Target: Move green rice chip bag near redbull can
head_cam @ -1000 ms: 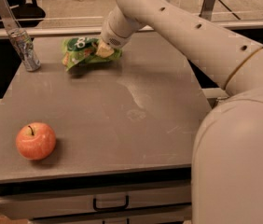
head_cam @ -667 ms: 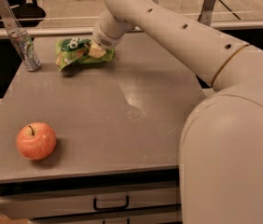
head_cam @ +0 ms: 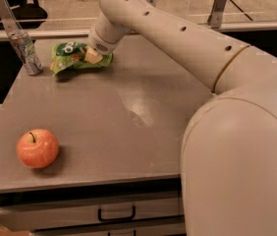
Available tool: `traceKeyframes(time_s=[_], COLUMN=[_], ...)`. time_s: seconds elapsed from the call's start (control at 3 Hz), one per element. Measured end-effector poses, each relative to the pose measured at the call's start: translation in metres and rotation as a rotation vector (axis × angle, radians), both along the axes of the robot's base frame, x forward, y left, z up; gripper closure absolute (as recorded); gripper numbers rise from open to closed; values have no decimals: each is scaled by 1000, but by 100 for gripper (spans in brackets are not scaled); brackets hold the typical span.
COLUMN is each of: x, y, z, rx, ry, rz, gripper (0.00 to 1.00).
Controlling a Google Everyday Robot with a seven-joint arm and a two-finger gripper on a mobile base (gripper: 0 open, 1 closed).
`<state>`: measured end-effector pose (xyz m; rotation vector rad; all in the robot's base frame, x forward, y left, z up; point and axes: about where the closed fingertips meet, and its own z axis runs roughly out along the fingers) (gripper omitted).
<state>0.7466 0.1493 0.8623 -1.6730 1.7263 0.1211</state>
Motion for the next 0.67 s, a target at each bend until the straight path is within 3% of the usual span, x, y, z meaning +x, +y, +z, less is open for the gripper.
traceKeyframes(time_s=[0.67], x=[-2], y=[1], z=[5], rx=[11], ry=[2], rz=[-15], gripper=[38])
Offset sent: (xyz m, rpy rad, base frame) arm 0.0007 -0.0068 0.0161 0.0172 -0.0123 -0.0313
